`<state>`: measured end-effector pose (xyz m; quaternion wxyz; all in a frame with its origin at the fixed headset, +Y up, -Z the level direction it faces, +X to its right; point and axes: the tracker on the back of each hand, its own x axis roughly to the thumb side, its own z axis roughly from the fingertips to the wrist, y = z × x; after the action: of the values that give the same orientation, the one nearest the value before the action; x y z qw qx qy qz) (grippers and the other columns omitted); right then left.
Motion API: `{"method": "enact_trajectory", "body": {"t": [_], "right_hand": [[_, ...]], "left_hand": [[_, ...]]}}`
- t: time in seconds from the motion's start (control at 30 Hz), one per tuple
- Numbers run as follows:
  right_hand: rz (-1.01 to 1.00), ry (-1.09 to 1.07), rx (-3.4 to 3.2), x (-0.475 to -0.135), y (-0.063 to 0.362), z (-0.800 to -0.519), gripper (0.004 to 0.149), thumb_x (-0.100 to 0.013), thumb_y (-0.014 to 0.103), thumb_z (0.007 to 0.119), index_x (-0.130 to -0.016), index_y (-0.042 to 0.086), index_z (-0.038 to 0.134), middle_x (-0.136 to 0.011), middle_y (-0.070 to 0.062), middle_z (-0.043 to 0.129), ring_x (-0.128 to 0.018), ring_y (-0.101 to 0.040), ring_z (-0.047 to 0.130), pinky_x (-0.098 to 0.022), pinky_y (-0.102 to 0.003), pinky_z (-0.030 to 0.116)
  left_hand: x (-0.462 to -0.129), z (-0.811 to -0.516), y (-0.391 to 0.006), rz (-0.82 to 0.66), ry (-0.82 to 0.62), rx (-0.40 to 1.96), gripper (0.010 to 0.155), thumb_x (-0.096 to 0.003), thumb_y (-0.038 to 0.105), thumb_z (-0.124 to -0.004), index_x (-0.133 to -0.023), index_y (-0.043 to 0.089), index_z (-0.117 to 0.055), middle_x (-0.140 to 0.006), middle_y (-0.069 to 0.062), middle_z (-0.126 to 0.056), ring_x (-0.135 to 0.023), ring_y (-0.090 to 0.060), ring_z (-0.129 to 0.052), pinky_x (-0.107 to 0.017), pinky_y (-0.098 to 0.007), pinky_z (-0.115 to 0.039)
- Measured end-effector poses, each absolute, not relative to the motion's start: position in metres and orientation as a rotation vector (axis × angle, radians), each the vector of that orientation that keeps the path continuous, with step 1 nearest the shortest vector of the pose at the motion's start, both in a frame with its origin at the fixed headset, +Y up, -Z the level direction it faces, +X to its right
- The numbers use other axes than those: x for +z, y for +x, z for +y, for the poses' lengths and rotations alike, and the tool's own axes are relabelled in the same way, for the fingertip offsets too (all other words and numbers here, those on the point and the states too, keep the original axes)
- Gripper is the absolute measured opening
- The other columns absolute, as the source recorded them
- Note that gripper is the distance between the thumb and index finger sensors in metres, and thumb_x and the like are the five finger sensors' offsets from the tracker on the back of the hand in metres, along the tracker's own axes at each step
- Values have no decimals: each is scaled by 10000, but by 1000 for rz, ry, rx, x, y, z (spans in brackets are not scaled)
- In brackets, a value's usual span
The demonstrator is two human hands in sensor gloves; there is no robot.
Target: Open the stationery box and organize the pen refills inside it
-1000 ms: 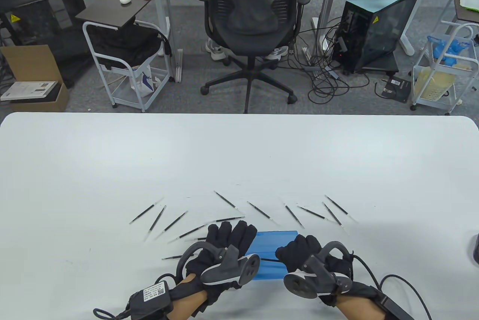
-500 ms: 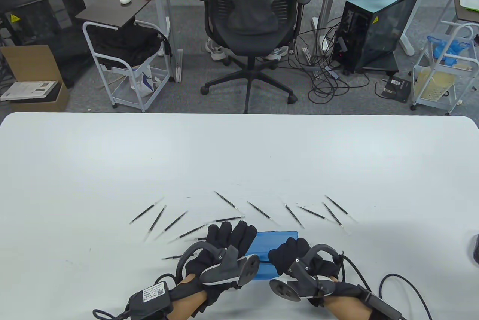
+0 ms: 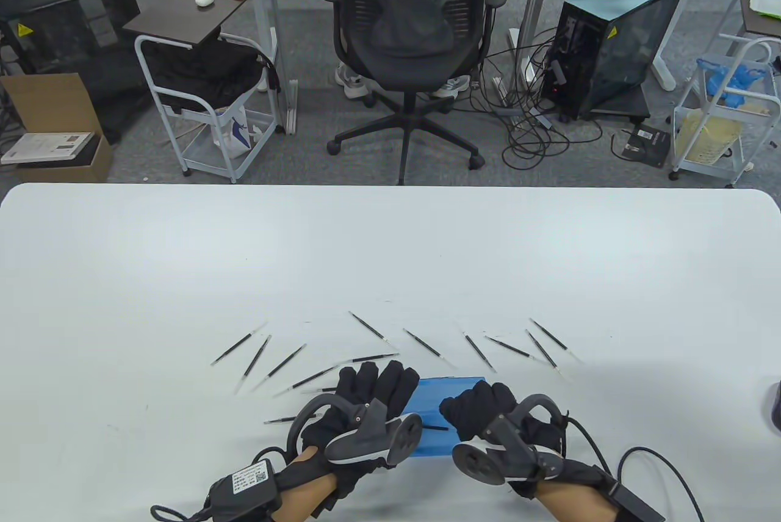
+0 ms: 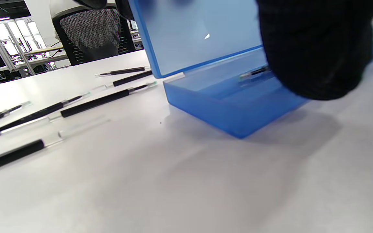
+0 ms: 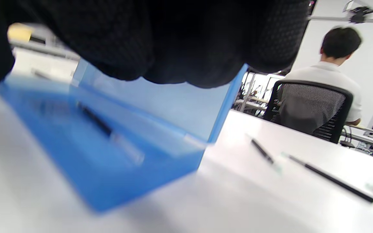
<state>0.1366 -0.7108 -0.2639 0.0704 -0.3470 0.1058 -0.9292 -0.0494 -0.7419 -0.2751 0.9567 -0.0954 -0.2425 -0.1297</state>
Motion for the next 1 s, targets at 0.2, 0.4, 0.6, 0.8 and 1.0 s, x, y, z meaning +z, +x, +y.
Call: {"method": "enact_trajectory", "body": {"t": [0.2, 0.4, 0.6, 0.8, 1.0], "right_hand": [[433, -702, -2997, -293, 189, -671, 523, -450, 292, 898, -936, 150, 765, -765, -80, 994, -643, -328, 984, -542, -526, 825], [277, -330, -3046, -339, 236, -673, 534, -457, 281, 897, -952, 141, 756, -790, -95, 986, -665, -343, 975, -554, -535, 815], [32, -105, -3030, -375, 262, -702, 570, -450, 293, 905, -973, 134, 741, -820, -111, 973, -698, -362, 961, -571, -547, 800], [-191, 20, -2959, -397, 274, -735, 598, -443, 304, 913, -987, 135, 729, -839, -120, 967, -719, -372, 951, -585, -553, 788], [-241, 65, -2902, -405, 279, -749, 567, -444, 290, 917, -968, 144, 757, -807, -113, 992, -699, -366, 965, -579, -548, 793]], "left_hand": [[-275, -742, -49, -492, -199, -264, 1228, -377, 626, -830, -1122, 221, 58, -1277, -72, -52, -1199, -441, -318, -871, -667, -367], [-276, -742, -49, -493, -201, -265, 1222, -381, 623, -831, -1123, 220, 53, -1277, -73, -59, -1196, -444, -324, -870, -667, -372], [-276, -742, -49, -492, -203, -263, 1225, -380, 623, -832, -1124, 220, 54, -1278, -72, -58, -1197, -444, -324, -870, -667, -372], [-276, -741, -49, -493, -207, -260, 1222, -382, 622, -832, -1124, 222, 53, -1278, -70, -59, -1198, -441, -324, -870, -666, -371], [-277, -741, -49, -492, -210, -258, 1225, -381, 622, -834, -1124, 223, 55, -1279, -70, -56, -1199, -440, -322, -871, -667, -370]]}}
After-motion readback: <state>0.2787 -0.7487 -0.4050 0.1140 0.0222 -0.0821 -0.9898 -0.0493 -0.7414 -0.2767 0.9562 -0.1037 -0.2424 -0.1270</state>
